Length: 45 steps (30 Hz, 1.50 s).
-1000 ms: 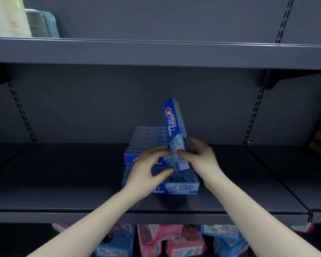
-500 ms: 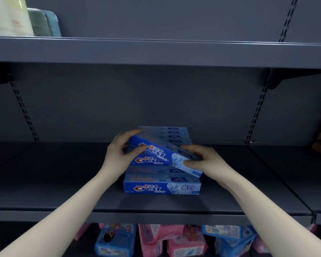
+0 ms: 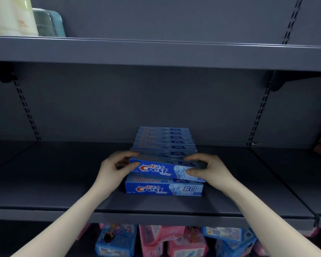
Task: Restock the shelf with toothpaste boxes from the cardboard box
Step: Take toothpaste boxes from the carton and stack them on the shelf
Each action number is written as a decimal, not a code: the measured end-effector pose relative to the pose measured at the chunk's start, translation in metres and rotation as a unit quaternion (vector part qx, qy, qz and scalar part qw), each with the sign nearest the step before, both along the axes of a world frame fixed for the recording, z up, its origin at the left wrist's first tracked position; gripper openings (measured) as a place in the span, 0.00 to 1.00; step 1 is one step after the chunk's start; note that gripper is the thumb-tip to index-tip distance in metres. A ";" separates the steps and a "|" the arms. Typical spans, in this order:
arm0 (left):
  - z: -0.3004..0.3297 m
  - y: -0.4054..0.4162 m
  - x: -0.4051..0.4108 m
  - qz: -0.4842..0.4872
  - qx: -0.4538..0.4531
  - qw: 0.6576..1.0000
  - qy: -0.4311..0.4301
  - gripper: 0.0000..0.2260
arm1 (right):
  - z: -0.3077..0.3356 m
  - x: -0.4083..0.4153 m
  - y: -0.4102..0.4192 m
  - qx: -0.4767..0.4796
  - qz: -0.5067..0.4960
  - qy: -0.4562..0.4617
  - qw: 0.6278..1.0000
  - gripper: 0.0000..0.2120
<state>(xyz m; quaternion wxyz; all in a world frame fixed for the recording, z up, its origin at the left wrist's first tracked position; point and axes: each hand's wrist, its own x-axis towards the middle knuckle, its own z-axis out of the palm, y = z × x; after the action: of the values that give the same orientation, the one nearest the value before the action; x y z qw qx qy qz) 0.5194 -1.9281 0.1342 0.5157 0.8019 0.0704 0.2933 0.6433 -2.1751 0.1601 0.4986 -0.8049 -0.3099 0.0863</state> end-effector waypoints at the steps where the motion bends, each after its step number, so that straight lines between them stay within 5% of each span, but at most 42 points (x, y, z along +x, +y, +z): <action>1: -0.003 -0.001 -0.001 -0.002 -0.004 1.000 0.005 0.21 | -0.003 0.000 0.000 0.003 -0.001 -0.002 1.000 0.15; 10: -0.019 0.000 -0.003 0.028 0.049 0.998 -0.012 0.24 | -0.023 -0.005 -0.007 0.019 -0.097 -0.109 0.989 0.20; 18: -0.024 0.004 -0.001 0.058 0.018 0.998 0.016 0.28 | -0.031 -0.006 -0.006 0.014 -0.118 -0.035 0.992 0.36; 31: -0.020 -0.013 0.009 0.035 -0.053 0.996 0.054 0.28 | -0.034 -0.009 0.012 -0.012 -0.121 -0.017 0.992 0.33; 45: -0.022 -0.011 0.013 0.042 -0.033 0.997 0.050 0.27 | -0.037 -0.008 0.014 -0.005 -0.121 -0.004 0.993 0.33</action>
<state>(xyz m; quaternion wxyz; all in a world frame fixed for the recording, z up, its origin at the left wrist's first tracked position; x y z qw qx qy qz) 0.5320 -1.9391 0.1119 0.5253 0.7943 0.1393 0.2714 0.6350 -2.1614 0.1232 0.5002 -0.8394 -0.2113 0.0237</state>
